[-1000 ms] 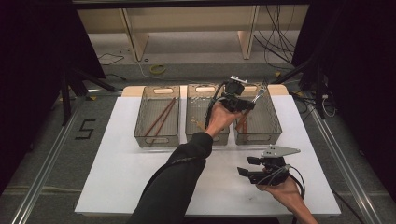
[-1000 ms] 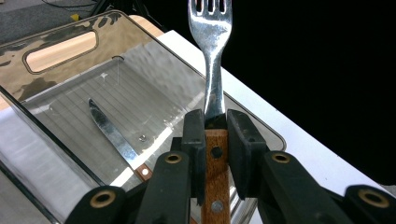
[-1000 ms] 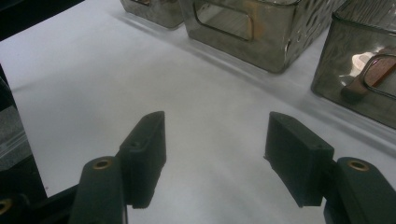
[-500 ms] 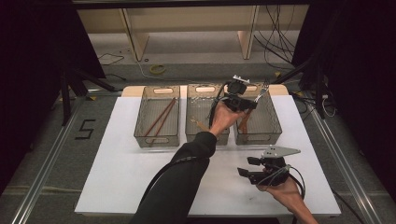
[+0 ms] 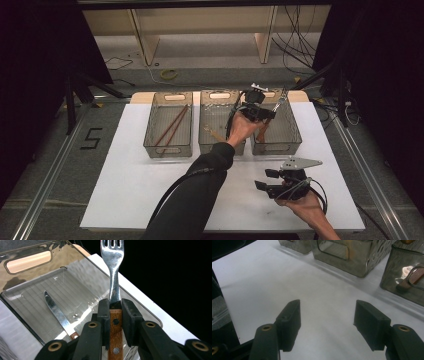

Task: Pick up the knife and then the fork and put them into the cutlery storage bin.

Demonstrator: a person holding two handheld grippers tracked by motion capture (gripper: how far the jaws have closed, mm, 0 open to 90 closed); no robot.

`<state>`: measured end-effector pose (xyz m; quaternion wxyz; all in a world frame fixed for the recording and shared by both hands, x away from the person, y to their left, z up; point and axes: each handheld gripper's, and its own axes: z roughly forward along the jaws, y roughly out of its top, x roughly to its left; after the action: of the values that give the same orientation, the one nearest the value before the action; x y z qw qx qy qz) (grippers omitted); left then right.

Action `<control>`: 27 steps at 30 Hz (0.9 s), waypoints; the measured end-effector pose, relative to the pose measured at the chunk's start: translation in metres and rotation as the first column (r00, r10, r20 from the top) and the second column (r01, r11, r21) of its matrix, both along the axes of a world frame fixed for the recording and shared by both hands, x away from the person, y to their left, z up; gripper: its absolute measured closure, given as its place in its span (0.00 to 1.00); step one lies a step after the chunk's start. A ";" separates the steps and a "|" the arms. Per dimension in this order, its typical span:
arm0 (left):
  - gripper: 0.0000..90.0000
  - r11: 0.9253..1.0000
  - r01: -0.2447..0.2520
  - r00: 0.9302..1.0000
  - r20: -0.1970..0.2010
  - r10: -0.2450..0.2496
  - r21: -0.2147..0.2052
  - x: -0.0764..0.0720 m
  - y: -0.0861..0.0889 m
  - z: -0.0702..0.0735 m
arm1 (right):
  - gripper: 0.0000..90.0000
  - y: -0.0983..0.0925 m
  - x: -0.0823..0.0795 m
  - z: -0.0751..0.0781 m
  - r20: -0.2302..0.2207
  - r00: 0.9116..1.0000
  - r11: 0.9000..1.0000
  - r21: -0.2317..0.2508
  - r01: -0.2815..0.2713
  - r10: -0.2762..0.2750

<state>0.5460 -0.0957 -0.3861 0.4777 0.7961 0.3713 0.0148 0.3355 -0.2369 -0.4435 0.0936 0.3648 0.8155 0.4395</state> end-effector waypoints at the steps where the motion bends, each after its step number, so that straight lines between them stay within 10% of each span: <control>1: 0.85 1.000 -0.008 1.000 0.000 0.008 -0.007 0.001 0.000 -0.001 | 0.43 0.000 0.000 0.000 -0.001 1.000 1.000 0.001 0.001 -0.001; 11: 0.56 0.998 -0.047 0.998 -0.050 0.049 0.033 0.002 -0.002 -0.002 | 0.43 -0.001 -0.001 0.000 -0.007 1.000 1.000 0.003 -0.001 0.001; 27: 0.34 1.000 -0.002 1.000 -0.011 0.002 -0.016 -0.014 0.065 0.021 | 0.43 -0.004 0.001 0.000 0.006 0.999 1.000 0.001 0.031 -0.031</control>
<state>0.5322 -0.0306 -0.3652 0.4820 0.7919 0.3748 0.0076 0.3368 -0.2404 -0.4435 0.1026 0.3763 0.8091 0.4396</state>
